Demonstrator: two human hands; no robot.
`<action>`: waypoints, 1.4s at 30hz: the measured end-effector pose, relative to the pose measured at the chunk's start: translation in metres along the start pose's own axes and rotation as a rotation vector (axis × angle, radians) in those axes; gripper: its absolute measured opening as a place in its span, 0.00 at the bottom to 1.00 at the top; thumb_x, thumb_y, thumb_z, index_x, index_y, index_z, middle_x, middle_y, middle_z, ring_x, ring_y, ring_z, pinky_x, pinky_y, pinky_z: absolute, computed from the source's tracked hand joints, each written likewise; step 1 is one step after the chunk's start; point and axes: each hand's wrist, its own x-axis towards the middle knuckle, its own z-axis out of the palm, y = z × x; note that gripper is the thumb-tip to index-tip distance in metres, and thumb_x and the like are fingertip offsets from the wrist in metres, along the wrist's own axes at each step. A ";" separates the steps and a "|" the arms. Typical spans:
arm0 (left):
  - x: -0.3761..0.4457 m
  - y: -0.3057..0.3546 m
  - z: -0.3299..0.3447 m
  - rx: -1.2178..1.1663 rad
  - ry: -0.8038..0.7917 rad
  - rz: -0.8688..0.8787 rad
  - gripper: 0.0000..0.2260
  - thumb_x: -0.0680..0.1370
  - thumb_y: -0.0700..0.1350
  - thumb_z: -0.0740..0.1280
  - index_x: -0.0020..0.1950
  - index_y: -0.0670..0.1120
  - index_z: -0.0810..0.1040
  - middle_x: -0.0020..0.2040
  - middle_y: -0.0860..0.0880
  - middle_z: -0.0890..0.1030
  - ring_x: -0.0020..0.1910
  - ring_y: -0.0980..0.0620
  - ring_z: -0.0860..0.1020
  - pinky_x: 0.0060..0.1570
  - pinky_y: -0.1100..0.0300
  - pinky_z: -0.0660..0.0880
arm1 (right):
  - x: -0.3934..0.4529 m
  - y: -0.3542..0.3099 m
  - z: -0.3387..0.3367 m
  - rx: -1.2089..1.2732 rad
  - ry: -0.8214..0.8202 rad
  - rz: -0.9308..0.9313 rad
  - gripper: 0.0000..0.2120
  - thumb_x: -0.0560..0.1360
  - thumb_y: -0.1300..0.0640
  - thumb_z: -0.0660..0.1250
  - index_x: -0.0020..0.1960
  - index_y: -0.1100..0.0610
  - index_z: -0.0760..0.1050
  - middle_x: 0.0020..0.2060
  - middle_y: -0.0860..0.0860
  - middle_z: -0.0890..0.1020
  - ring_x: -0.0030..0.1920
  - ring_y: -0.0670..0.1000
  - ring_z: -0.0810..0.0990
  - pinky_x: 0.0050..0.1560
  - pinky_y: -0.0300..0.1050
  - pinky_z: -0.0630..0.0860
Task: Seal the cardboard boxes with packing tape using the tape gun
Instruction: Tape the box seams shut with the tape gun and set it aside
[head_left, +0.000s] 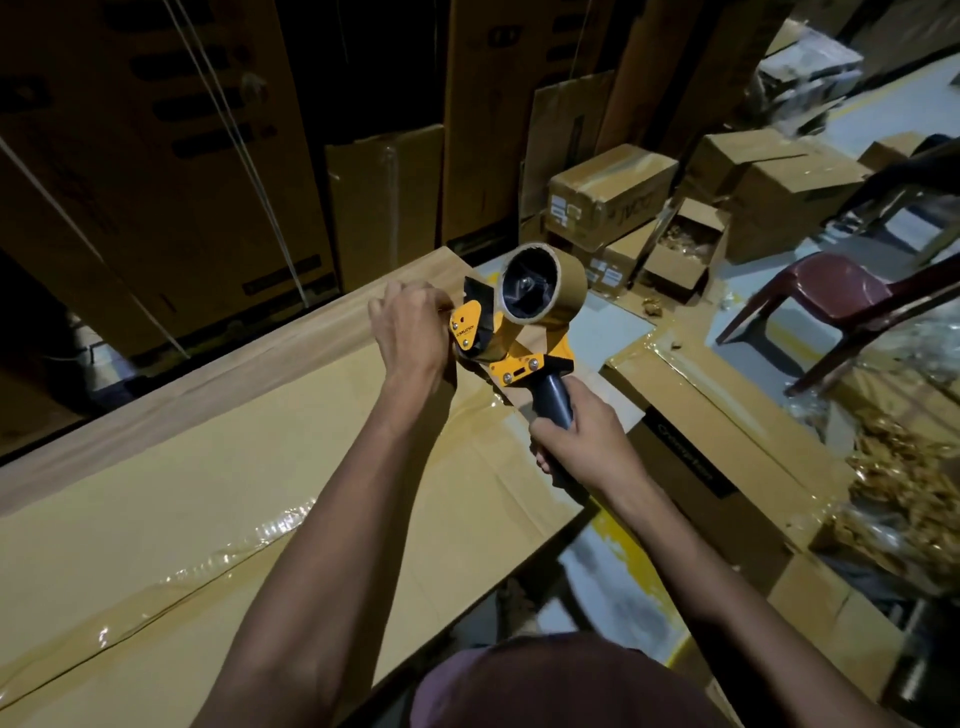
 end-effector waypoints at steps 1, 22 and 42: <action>-0.001 -0.002 0.003 -0.041 -0.024 -0.021 0.07 0.77 0.43 0.74 0.54 0.49 0.87 0.48 0.49 0.86 0.54 0.46 0.77 0.48 0.53 0.64 | -0.001 -0.002 0.001 -0.026 0.010 -0.007 0.13 0.78 0.61 0.68 0.60 0.51 0.71 0.41 0.57 0.84 0.33 0.51 0.83 0.34 0.48 0.82; -0.040 0.024 0.018 -0.395 -0.270 0.197 0.06 0.76 0.47 0.75 0.50 0.47 0.88 0.47 0.50 0.86 0.47 0.55 0.82 0.52 0.53 0.81 | -0.067 0.035 -0.006 0.023 0.213 0.083 0.09 0.76 0.59 0.69 0.54 0.52 0.72 0.37 0.58 0.83 0.31 0.53 0.82 0.29 0.44 0.78; -0.008 0.057 0.055 -0.461 -0.437 0.489 0.13 0.74 0.58 0.67 0.45 0.53 0.87 0.48 0.56 0.86 0.49 0.53 0.80 0.53 0.53 0.63 | -0.077 0.007 0.049 -0.028 0.591 0.225 0.14 0.76 0.56 0.69 0.59 0.56 0.71 0.42 0.59 0.76 0.43 0.58 0.76 0.37 0.50 0.72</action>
